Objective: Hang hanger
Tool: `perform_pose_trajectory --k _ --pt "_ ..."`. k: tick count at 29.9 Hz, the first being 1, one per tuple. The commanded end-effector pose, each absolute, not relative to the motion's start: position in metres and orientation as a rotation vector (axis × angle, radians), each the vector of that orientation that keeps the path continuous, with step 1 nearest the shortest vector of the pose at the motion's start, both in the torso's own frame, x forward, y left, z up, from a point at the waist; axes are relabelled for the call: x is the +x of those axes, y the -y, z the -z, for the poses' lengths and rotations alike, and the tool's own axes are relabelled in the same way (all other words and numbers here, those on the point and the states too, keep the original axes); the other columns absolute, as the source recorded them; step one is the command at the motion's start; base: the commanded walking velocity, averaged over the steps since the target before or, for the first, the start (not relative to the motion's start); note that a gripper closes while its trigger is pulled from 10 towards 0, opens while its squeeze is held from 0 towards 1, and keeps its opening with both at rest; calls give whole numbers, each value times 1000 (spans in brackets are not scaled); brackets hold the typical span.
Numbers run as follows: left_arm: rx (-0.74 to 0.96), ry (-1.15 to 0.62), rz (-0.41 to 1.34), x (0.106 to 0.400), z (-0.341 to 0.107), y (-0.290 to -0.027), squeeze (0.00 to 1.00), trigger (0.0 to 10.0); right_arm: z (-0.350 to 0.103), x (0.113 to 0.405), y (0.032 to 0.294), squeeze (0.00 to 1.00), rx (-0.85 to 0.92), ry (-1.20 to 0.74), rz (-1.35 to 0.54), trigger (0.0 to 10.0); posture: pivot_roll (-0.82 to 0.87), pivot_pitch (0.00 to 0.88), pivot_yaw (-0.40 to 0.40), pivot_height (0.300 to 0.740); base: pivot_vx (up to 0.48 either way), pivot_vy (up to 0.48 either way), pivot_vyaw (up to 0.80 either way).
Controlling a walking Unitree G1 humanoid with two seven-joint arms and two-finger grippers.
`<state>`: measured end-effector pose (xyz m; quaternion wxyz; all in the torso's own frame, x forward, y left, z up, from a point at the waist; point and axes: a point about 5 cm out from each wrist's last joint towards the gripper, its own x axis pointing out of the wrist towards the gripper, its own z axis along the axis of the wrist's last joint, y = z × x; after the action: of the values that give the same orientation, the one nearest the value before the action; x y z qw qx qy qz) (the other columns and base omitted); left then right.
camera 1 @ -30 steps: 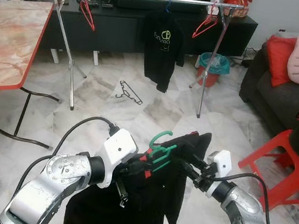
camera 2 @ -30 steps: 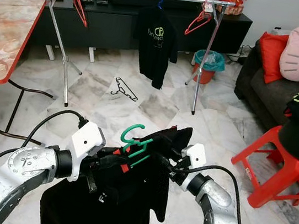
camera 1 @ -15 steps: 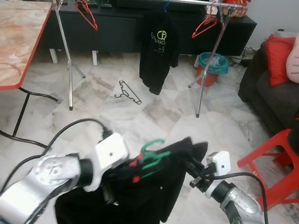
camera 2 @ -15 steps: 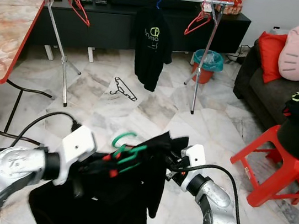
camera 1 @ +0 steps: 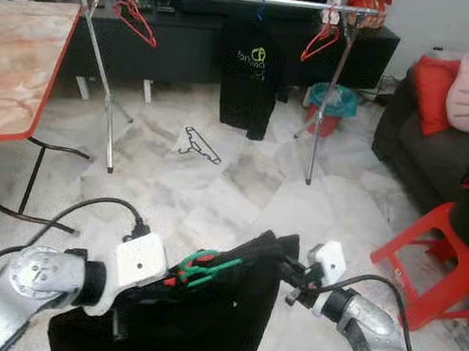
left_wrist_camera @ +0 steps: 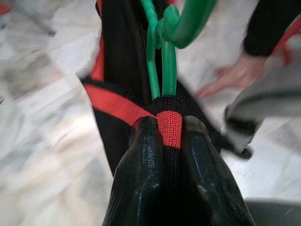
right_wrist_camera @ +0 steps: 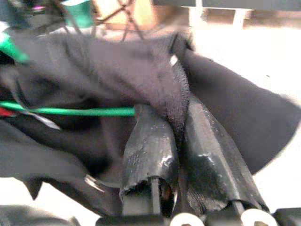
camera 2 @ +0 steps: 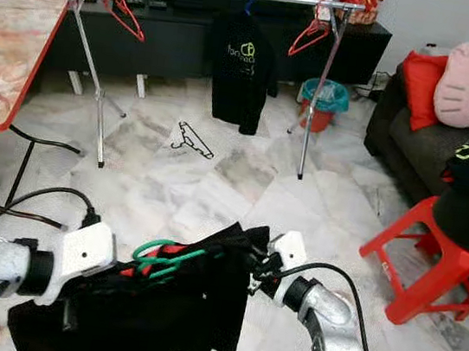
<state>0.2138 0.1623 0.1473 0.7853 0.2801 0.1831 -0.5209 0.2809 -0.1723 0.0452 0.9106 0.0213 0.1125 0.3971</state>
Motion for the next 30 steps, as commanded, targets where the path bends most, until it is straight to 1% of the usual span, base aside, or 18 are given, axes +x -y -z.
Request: perform_pose_trajectory --k 1,2,3,6,7,8,9,13,15,16,17,18,20,24,25,26,30 --pt "616 -408 1078 218 -143 -168 0 10000 -59 292 189 0 24 -175 -738 0 14 0 -51 736 0 0 0" --pt "609 -391 1066 220 -144 -167 0 10000 -59 292 188 0 25 -175 -737 0 11 0 -51 736 0 0 0" --pt "621 -323 1007 228 -148 -167 0 10000 -58 292 187 0 24 -177 -734 0 11 0 -51 736 0 0 0" --pt "591 -217 840 246 -158 -171 0 10000 -55 290 184 0 25 -182 -733 0 13 0 -52 736 0 0 0" --pt "583 -204 827 248 -159 -171 0 10000 -54 290 183 0 26 -182 -733 0 18 0 -53 736 0 0 0" --pt "564 -194 834 248 -161 -170 0 10000 -53 289 182 0 29 -184 -733 0 18 0 -53 736 0 0 0" --pt "526 -188 900 242 -164 -166 0 10000 -51 288 181 0 31 -190 -734 0 20 0 -54 736 0 0 0" --pt "445 -224 1038 227 -165 -165 0 10000 -50 288 182 0 30 -196 -735 0 27 0 -56 736 0 0 0" --pt "436 -231 1059 225 -165 -165 0 10000 -50 289 182 0 30 -196 -734 0 27 0 -57 736 0 0 0" --pt "461 -269 1107 220 -163 -168 0 10000 -51 290 183 0 26 -195 -727 0 27 0 -57 736 0 0 0" --pt "461 -269 1107 220 -163 -168 0 10000 -51 290 183 0 26 -195 -727 0 27 0 -57 736 0 0 0" --pt "535 -340 1153 215 -156 -175 0 10000 -52 291 183 0 22 -196 -732 0 28 0 -61 736 0 0 0" --pt "569 -373 1177 212 -153 -178 0 10000 -52 291 183 0 20 -196 -739 0 28 0 -61 736 0 0 0" --pt "556 -373 1207 211 -155 -177 0 10000 -53 292 185 0 16 -195 -737 0 26 0 -61 736 0 0 0" --pt "608 -412 1225 210 -152 -179 0 10000 -54 293 185 0 17 -191 -735 0 23 0 -61 736 0 0 0" --pt "615 -424 1233 209 -150 -180 0 10000 -54 293 185 0 16 -191 -736 0 23 0 -61 736 0 0 0" --pt "582 -407 1264 206 -152 -178 0 10000 -53 293 186 0 12 -196 -728 0 20 0 -62 736 0 0 0"
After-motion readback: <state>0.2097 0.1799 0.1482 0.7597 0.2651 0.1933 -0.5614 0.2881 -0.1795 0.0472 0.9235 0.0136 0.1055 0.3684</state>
